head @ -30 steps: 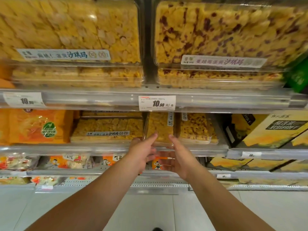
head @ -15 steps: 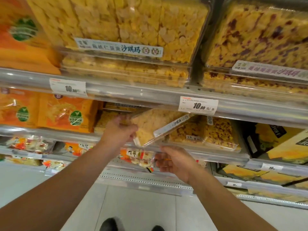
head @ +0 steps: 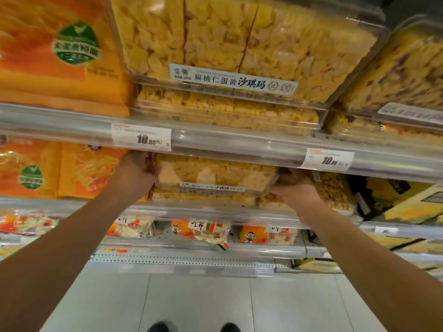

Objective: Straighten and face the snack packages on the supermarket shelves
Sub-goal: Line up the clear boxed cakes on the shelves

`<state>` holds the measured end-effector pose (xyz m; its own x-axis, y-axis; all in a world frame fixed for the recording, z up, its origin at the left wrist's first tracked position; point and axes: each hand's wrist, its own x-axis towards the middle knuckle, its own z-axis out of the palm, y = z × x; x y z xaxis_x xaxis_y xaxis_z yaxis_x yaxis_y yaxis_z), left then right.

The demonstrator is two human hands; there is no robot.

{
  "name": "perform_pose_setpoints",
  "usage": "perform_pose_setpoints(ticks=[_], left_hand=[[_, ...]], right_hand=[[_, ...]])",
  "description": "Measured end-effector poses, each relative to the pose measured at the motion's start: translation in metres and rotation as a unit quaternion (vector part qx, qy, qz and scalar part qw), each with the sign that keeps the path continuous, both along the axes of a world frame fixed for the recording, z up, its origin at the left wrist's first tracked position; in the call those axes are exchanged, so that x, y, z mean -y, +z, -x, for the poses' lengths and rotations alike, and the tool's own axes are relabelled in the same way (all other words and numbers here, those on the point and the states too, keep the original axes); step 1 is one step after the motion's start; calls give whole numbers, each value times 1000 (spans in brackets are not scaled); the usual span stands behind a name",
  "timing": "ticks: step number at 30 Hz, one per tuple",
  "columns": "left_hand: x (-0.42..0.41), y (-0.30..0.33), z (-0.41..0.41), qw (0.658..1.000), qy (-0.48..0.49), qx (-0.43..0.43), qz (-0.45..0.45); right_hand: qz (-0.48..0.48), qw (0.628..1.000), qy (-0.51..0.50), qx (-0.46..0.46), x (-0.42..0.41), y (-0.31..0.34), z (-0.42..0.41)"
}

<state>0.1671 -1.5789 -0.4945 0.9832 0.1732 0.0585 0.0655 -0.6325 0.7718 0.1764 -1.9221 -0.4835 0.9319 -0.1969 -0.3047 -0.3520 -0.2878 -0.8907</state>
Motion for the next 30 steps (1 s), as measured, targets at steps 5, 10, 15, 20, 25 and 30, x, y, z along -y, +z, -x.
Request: perform_pose_setpoints(ticks=[5,10,15,20,25,30], left_hand=[[-12,-17,2,998,-16,42,-31],[-23,-15,-5,998,-9,22,55],[-28,-18,-2,998,-29,52,26],[-30,-24,7,983,-45,58,168],[-34,-25,7,982,-54,62,170],[-34,-27,10,977,-66,68,191]], right_hand=[[67,998,16,-7,-21,-1,-4],[70,997,12,-22,-33,-7,-10],[133,989,18,-57,-40,-15,-17],[154,984,41,-84,-36,-16,-20],[189,977,53,-78,-36,-16,-19],[214,972,64,-73,-34,-18,-16]])
